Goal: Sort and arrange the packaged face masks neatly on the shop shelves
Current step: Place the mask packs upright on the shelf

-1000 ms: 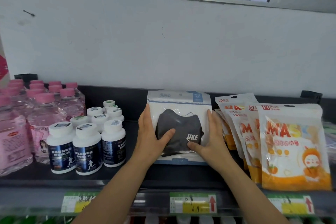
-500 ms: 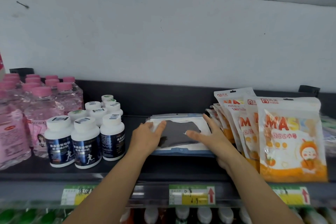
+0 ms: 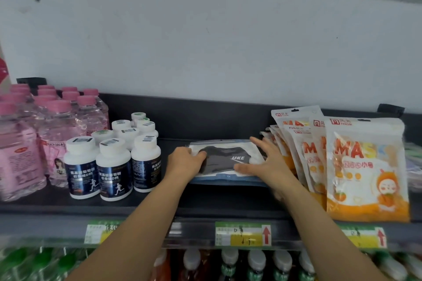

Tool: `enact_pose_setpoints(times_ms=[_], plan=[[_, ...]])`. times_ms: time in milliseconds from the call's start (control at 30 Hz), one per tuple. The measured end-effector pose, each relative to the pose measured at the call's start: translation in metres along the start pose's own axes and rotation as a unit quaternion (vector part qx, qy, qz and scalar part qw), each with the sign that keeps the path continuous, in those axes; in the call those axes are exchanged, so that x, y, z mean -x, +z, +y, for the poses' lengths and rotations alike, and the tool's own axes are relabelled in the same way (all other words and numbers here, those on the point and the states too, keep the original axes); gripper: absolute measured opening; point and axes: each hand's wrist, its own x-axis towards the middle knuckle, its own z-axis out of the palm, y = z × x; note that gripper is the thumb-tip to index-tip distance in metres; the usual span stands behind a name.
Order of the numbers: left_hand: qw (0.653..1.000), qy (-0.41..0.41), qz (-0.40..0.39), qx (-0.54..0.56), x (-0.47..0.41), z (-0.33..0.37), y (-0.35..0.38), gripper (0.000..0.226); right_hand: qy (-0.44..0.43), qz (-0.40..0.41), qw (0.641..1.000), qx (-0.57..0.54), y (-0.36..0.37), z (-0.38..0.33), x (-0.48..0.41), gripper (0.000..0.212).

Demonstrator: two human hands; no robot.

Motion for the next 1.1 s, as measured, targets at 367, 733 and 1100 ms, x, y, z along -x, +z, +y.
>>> enact_pose_setpoints(times_ms=[367, 733, 1100], plan=[[0.975, 0.072, -0.193, -0.078, 0.017, 0.022, -0.027, 0.102, 0.122, -0.160, 0.979, 0.019, -0.026, -0.025, -0.004, 0.097], [0.891, 0.107, -0.265, -0.352, 0.027, 0.032, -0.035, 0.128, 0.077, -0.239, 0.901, 0.354, -0.016, -0.036, -0.004, 0.138], [0.909, 0.102, -0.203, -0.350, 0.019, 0.027, -0.036, 0.094, 0.093, -0.151, 0.920, 0.350, -0.020, -0.040, -0.003, 0.113]])
